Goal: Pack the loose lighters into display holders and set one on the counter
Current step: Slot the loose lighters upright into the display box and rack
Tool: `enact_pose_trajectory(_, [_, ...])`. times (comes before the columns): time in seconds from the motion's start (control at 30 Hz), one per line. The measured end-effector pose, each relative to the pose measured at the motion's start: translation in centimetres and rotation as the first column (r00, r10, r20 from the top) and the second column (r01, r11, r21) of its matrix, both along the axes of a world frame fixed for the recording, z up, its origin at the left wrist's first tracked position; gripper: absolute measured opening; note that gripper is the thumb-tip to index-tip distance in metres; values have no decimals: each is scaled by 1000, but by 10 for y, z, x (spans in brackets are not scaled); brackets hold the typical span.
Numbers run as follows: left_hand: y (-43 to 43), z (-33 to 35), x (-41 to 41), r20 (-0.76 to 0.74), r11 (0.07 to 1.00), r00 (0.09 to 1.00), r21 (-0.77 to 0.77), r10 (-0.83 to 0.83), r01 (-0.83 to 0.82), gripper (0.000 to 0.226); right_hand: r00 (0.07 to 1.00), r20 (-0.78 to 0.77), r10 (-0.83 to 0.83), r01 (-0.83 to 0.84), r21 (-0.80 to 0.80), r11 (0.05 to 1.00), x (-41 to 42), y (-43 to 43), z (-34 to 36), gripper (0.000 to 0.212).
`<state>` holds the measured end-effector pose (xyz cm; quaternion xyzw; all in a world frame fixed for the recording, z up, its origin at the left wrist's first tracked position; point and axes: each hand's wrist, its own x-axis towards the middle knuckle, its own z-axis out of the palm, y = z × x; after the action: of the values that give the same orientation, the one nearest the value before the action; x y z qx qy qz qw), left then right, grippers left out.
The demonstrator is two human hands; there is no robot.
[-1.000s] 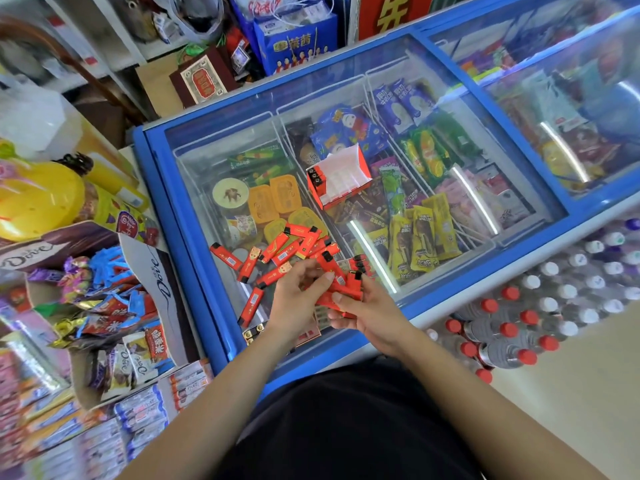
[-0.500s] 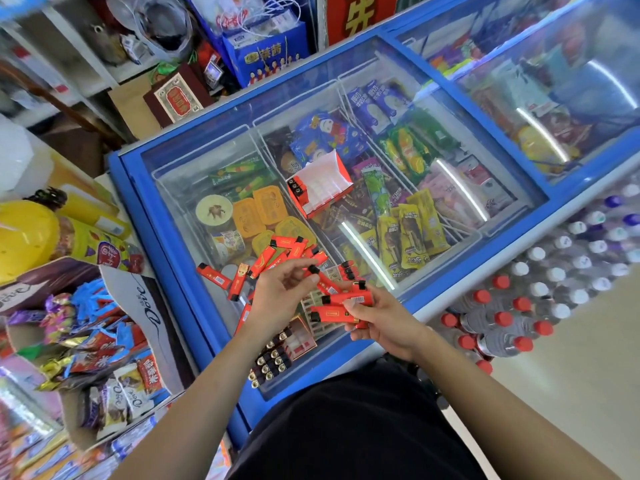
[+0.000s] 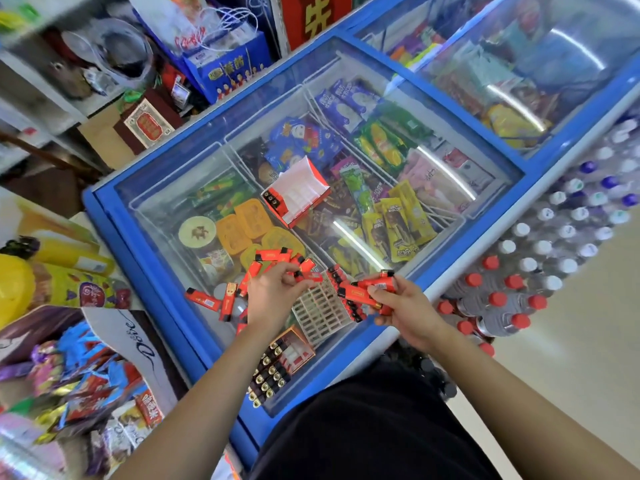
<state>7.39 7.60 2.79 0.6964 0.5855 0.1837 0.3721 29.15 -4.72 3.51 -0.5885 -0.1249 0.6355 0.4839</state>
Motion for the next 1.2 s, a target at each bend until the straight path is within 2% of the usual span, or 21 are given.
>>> enact_pose_trajectory(0.2, [10,-18,7,-129,990,984,43,-127,134,33,1000,14,15,-15,-5,1000,-2,-4,-3,23])
enact_pose_trajectory(0.3, [14,-22,4,-157,970,970,129,-184,205,20,1000,15,8,-8,-8,1000,-1,-5,-6,24])
enact_pose_trajectory(0.47, [12,-21,-3,-104,932,959,228,-265,282,16,1000,21,6,-5,-14,1000,3,-7,-10,21])
enact_pose_trajectory(0.63, [9,-18,-2,77,958,960,122,-268,258,16,1000,22,17,-17,-8,1000,2,-4,-11,19])
enact_pose_trajectory(0.83, [8,-19,8,41,949,963,187,-265,253,17,994,82,67,-67,-10,998,-1,-3,-10,18])
enact_pose_trajectory(0.97, [10,-20,13,9,923,948,230,-319,309,19,992,113,53,-50,-33,998,-3,-3,-13,16])
enact_pose_trajectory(1.2, [11,-26,11,5,931,950,201,-313,305,25,999,47,-27,31,-89,996,-2,-6,-16,24])
